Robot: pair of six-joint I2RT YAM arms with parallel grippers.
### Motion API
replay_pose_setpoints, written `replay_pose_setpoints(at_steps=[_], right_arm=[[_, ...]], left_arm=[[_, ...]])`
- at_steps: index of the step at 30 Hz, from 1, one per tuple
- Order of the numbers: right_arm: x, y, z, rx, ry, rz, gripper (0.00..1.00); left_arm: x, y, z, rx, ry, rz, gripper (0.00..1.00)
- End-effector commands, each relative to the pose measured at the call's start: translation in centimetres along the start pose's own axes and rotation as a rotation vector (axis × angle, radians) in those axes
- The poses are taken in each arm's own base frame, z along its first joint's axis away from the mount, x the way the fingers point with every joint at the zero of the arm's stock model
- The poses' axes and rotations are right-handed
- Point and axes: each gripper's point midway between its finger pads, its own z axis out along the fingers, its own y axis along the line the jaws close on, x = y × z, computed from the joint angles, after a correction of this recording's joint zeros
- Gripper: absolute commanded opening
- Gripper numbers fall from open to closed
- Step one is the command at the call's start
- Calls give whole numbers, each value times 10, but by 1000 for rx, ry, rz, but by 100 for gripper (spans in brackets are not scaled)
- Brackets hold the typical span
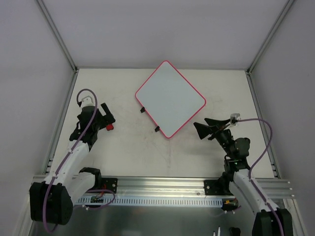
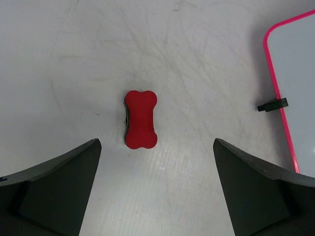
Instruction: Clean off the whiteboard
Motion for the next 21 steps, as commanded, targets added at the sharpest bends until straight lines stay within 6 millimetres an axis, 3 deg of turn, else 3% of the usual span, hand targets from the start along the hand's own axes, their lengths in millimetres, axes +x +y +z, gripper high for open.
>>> replay_pose_setpoints(at_steps=[1,8,18,21], right_arm=[[3,-31,-12,204,67,-67,99],[12,-53,-38,371,112,-92,99],[23,-74,-50,457,97,-100,99],[23,-76,-51,465,90,-103,99]], left_arm=[[-18,-3,-16,23,-124,-45,99],[-15,1,-38,79,-221,-140,99],[19,12,-49,190,-306,-162,99],[18,11,-53,220,-343,-165,99]])
